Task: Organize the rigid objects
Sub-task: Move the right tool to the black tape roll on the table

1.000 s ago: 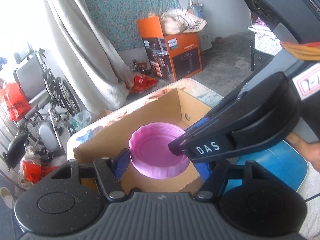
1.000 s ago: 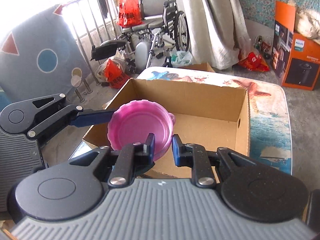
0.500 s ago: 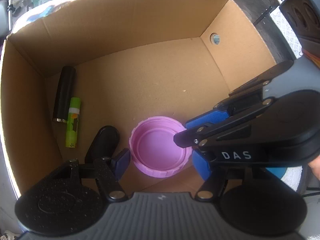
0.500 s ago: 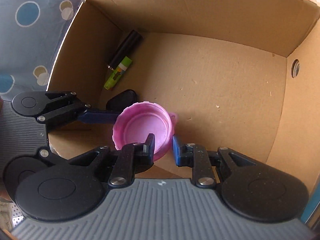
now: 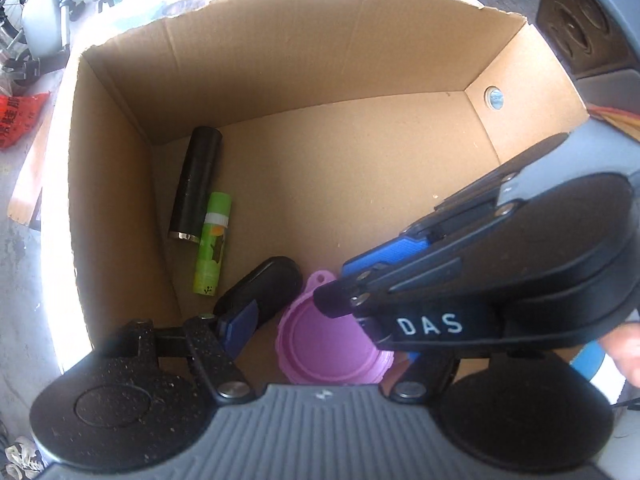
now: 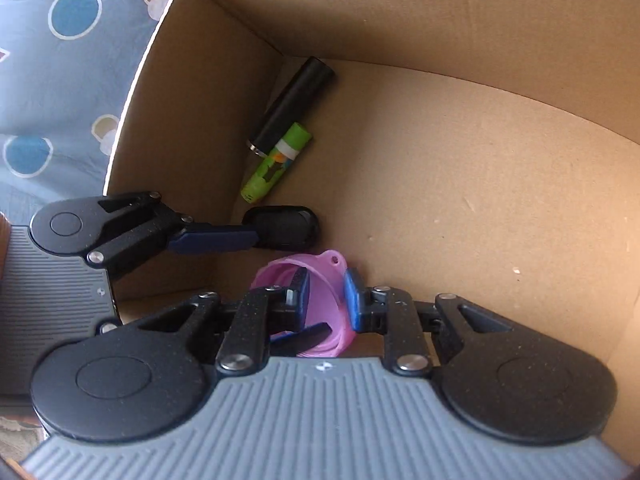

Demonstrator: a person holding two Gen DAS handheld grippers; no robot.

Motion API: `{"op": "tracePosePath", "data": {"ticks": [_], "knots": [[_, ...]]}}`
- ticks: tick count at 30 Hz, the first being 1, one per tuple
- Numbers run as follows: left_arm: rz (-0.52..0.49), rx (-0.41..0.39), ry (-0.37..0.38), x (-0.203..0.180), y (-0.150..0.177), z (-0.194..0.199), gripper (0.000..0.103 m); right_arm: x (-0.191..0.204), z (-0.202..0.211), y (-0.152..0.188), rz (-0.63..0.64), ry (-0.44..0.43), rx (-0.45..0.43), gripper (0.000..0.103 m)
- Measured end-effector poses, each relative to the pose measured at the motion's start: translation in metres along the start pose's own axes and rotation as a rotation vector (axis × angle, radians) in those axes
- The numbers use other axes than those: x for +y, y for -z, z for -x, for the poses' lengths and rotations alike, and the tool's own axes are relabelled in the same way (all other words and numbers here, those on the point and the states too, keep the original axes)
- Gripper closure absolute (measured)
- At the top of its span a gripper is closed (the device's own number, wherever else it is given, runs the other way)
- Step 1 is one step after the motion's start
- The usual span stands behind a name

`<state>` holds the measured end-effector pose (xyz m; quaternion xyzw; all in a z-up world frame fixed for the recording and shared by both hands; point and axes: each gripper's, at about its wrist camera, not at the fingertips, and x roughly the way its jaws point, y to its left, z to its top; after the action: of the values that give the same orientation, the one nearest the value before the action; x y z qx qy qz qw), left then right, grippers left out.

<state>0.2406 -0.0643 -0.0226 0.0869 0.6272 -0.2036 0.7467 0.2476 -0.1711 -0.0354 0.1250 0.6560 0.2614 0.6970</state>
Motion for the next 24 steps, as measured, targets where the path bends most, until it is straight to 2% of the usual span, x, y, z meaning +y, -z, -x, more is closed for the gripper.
{"op": "tracePosePath", "data": {"ticks": [3, 6, 9, 13, 17, 21, 24], "knots": [[0.002, -0.045, 0.0, -0.004, 0.005, 0.009, 0.027, -0.002, 0.011, 0.004, -0.023, -0.035, -0.067, 0.08], [0.009, -0.104, 0.032, -0.007, 0.017, 0.027, 0.027, -0.004, 0.034, 0.017, -0.041, -0.053, -0.141, 0.077], [-0.01, -0.185, 0.039, -0.016, 0.033, 0.052, 0.027, -0.015, 0.08, 0.044, -0.059, -0.081, -0.25, 0.075], [-0.046, -0.317, 0.06, -0.028, 0.06, 0.098, 0.027, -0.021, 0.131, 0.09, -0.065, -0.097, -0.389, 0.072], [-0.078, -0.448, 0.078, -0.04, 0.1, 0.139, 0.022, -0.022, 0.171, 0.16, -0.053, -0.105, -0.517, 0.07], [-0.077, -0.533, 0.055, -0.056, 0.136, 0.138, 0.018, -0.018, 0.177, 0.231, -0.036, -0.08, -0.62, 0.062], [-0.052, -0.519, 0.06, -0.056, 0.166, 0.117, 0.018, -0.013, 0.148, 0.268, -0.033, -0.06, -0.646, 0.061]]}}
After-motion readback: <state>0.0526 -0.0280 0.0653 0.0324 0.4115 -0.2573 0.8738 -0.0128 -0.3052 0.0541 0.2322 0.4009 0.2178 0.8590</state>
